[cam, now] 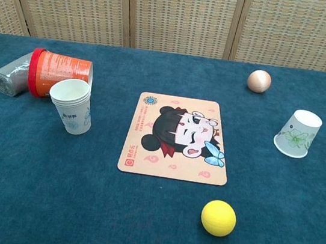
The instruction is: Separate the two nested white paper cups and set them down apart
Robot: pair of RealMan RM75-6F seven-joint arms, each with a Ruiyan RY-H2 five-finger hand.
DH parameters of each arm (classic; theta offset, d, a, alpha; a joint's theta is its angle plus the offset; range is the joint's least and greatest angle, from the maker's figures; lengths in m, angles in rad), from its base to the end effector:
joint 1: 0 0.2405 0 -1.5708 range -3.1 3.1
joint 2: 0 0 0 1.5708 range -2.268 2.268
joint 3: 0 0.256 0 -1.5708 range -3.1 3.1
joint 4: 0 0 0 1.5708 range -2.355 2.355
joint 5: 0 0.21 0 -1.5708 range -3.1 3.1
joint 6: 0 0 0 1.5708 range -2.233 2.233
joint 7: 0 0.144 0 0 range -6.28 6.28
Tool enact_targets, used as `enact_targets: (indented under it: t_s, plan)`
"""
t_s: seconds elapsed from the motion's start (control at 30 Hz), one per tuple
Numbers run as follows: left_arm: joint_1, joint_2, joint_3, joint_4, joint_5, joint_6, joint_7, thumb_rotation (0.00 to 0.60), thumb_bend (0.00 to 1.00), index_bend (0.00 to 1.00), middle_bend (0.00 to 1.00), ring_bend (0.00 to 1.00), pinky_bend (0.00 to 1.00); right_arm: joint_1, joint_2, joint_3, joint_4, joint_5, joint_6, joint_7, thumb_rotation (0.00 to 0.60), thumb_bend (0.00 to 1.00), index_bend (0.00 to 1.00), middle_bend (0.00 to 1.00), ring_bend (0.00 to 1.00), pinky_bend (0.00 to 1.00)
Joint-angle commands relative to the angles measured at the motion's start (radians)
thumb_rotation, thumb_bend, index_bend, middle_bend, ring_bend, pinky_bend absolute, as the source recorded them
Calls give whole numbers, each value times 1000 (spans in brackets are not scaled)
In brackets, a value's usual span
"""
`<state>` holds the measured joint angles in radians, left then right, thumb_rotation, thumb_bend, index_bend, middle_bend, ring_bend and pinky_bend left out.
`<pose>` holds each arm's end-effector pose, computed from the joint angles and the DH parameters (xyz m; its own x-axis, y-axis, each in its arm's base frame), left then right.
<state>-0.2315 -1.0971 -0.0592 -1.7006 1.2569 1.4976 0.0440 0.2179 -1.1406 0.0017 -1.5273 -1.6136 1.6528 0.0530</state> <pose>-0.2966 0.2237 0.1722 0.3516 -0.0579 0.9344 0.9341 0.0882 -0.3460 -0.2789 -0.2090 0.1683 0.3766 0.1665 0.9113 -0.8800 -0.2431 0.4081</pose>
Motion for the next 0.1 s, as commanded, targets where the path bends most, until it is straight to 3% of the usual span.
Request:
enact_targets:
  t_s: [0.03,0.1]
  plan:
    - [28,-24,24,55,52,29,-44,600,161,0,0,0,0,-37,-16,-7,-2,-21,40,-1,600,0,30,0,0,0]
    - [32,-28,27,68,70,31,-51,600,162,0,0,0,0,-46,-23,-5,1,-20,47,-4,600,0,30,0,0,0]
